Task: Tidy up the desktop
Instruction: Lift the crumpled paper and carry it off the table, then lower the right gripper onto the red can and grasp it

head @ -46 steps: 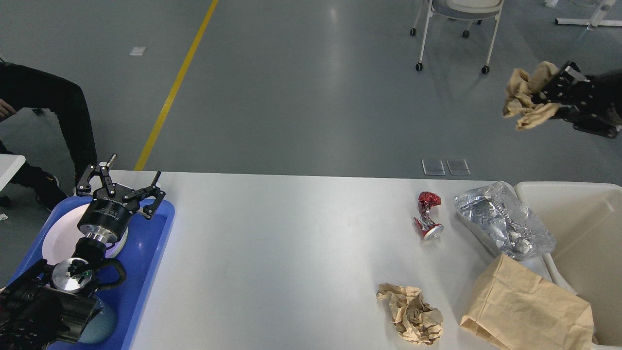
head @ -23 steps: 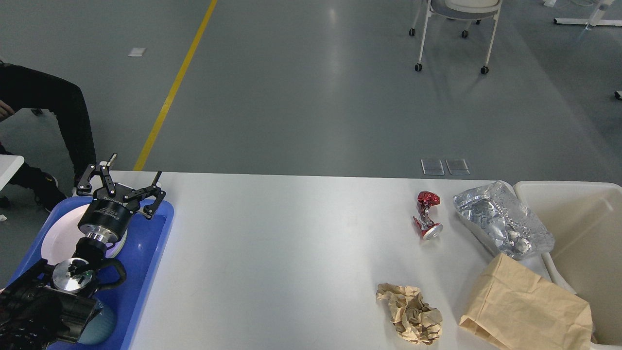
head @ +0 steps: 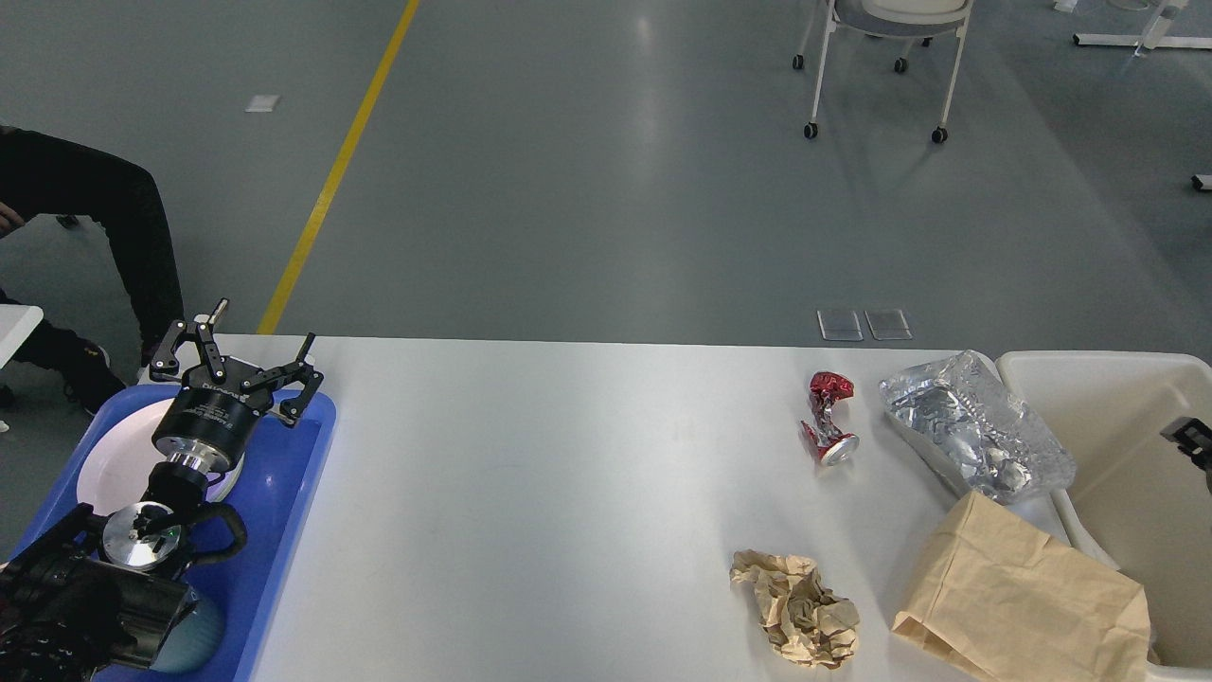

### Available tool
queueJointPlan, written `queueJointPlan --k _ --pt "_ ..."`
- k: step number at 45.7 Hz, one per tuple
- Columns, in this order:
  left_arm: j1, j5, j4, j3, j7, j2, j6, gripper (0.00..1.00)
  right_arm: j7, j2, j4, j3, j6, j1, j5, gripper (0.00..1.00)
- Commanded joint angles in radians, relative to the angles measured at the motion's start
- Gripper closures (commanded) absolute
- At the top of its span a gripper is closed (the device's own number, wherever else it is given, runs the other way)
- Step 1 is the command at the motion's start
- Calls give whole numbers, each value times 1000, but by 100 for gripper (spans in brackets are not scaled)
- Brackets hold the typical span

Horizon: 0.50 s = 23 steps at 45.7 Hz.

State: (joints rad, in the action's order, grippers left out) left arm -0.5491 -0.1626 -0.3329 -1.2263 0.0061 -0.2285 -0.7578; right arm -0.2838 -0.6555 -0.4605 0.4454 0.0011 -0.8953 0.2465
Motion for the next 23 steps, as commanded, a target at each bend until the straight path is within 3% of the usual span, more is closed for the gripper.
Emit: queueJointPlan --k 1,10,18,23 --pt "0 0 0 1 0 0 0 4 3 19 -15 113 3 -114 -33 0" --pt "0 0 0 -1 0 0 0 4 3 59 -194 393 82 -431 -150 0" --pt "0 0 0 -1 0 0 0 4 3 148 -385 573 261 -718 -210 0" --pt "0 0 0 -1 0 0 0 4 3 191 -489 599 440 -859 -211 0"
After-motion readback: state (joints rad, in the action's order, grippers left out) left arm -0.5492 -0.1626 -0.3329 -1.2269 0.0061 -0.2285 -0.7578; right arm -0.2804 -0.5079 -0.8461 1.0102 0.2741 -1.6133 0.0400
